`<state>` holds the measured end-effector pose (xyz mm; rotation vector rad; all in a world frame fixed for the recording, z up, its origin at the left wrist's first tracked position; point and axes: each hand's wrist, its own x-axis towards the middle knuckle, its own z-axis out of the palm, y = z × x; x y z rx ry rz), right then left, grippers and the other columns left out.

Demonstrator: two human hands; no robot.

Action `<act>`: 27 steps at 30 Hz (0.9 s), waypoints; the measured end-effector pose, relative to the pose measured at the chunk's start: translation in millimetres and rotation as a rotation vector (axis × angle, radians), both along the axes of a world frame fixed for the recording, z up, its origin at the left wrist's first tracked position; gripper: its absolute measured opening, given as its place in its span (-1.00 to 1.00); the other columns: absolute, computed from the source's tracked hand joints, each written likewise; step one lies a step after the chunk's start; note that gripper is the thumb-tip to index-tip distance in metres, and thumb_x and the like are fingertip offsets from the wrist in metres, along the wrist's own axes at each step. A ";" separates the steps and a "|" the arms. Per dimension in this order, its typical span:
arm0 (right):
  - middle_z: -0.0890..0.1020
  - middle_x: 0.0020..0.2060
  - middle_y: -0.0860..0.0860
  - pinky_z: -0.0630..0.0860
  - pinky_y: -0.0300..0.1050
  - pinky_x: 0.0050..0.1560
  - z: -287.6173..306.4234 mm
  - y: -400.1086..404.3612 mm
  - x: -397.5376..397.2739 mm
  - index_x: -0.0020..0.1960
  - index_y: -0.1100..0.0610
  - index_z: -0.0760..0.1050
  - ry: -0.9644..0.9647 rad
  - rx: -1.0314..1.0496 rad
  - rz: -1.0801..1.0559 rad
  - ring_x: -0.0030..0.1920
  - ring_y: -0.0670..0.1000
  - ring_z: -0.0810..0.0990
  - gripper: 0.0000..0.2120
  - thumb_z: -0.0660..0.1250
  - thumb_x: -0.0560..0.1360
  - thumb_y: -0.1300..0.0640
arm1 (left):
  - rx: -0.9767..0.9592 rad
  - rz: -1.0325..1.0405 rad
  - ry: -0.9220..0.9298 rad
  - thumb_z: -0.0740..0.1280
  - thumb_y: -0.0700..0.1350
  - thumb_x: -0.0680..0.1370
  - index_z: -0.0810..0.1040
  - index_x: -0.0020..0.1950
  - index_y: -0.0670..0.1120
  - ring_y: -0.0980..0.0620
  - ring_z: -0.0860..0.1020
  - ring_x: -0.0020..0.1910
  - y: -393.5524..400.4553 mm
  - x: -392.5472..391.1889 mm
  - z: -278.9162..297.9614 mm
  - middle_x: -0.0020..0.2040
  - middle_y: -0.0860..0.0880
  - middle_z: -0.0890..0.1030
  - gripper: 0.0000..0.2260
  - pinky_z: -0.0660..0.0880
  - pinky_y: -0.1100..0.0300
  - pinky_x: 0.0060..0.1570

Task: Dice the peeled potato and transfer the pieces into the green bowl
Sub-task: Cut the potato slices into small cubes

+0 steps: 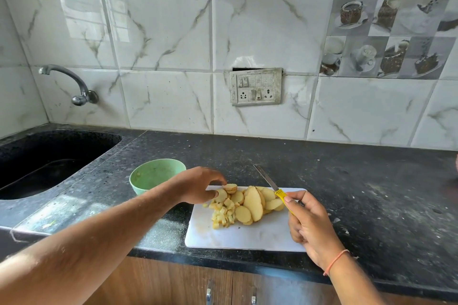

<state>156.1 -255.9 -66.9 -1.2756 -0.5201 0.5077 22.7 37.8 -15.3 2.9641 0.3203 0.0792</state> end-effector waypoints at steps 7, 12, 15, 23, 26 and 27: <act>0.18 -0.51 0.04 0.03 -0.26 -0.42 -0.2 0.1 0.6 0.09 0.23 0.49 0.000 -0.006 -0.006 -0.52 -0.05 0.04 -0.89 0.34 0.65 0.18 | -0.165 0.055 0.138 0.40 -0.15 0.58 0.37 0.59 0.11 0.06 0.59 0.22 -5.4 8.9 7.0 0.30 0.13 0.64 -0.41 0.55 0.07 0.27; 0.18 -0.52 0.05 0.02 -0.25 -0.43 -0.1 -0.5 0.9 0.09 0.23 0.49 -0.002 -0.008 -0.005 -0.52 -0.04 0.04 -0.89 0.33 0.65 0.18 | -0.138 0.066 0.143 0.41 -0.15 0.54 0.43 0.53 0.10 0.04 0.63 0.13 -5.5 10.7 13.1 0.09 0.14 0.60 -0.44 0.60 0.06 0.19; 0.18 -0.52 0.04 0.03 -0.26 -0.43 0.5 -0.7 0.7 0.08 0.21 0.50 -0.007 -0.010 -0.005 -0.52 -0.04 0.04 -0.90 0.34 0.65 0.17 | -0.088 0.046 0.155 0.42 -0.14 0.56 0.57 0.41 0.10 0.07 0.63 0.07 -6.9 7.7 25.0 0.03 0.15 0.62 -0.59 0.57 0.17 0.11; 0.18 -0.52 0.03 0.06 -0.29 -0.43 0.2 -0.8 0.5 0.09 0.22 0.48 -0.015 -0.006 -0.004 -0.53 -0.04 0.04 -0.89 0.34 0.65 0.18 | -0.229 0.333 -0.302 0.37 -0.02 0.65 0.70 0.10 0.08 0.16 0.60 -0.18 -22.8 -33.8 21.1 -0.13 0.14 0.68 -0.88 0.46 0.26 -0.24; 0.17 -0.51 0.03 0.05 -0.29 -0.42 0.8 -0.9 0.4 0.08 0.23 0.48 -0.026 -0.002 -0.008 -0.51 -0.05 0.03 -0.89 0.34 0.64 0.19 | -0.342 0.477 -0.398 0.37 -0.04 0.59 0.61 0.06 0.11 0.10 0.62 -0.17 -35.3 -57.5 -6.4 -0.14 0.15 0.66 -0.92 0.50 0.22 -0.26; 0.17 -0.51 0.03 0.04 -0.28 -0.42 1.0 -0.9 -0.4 0.09 0.23 0.48 -0.027 -0.007 -0.012 -0.51 -0.05 0.03 -0.90 0.34 0.65 0.19 | -0.374 0.506 -0.410 0.38 -0.05 0.57 0.57 0.08 0.12 0.12 0.62 -0.17 -38.2 -65.0 -16.2 -0.13 0.15 0.65 -0.88 0.50 0.23 -0.26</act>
